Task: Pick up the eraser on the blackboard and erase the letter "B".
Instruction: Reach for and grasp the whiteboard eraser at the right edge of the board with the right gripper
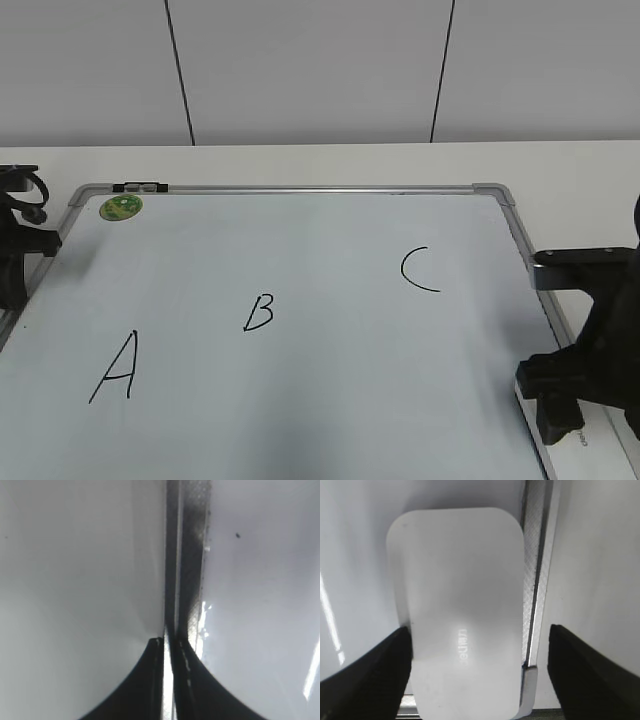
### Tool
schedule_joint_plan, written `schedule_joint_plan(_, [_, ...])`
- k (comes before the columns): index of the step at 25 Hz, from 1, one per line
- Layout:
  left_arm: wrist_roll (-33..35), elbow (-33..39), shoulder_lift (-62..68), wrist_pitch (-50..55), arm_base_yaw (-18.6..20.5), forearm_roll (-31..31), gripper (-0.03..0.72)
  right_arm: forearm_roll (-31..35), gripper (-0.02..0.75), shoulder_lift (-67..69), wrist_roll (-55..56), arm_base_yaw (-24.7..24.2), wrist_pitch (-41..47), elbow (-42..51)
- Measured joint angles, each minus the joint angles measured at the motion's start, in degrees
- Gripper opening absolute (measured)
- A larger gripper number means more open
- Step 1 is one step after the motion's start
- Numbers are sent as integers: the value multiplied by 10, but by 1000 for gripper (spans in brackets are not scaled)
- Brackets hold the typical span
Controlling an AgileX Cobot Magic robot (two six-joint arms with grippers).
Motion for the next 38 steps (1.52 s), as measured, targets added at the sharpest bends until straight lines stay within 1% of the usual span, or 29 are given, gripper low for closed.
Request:
schedule_joint_plan(6, [1,0,0,0,0,-1,20,1,629,0,0,0,-2,0])
schedule_joint_plan(12, [1,0,0,0,0,-2,20,30,627,2,-25,0,-13,0])
schedule_joint_plan(29, [1,0,0,-1,0,-3,20,31,612,24,-49,0,-29,0])
schedule_joint_plan(33, [1,0,0,-1,0,-3,20,31,594,36,-51,0,-30,0])
schedule_joint_plan(38, [2,0,0,-1,0,-3,20,26,541,41,-52,0,-30,0])
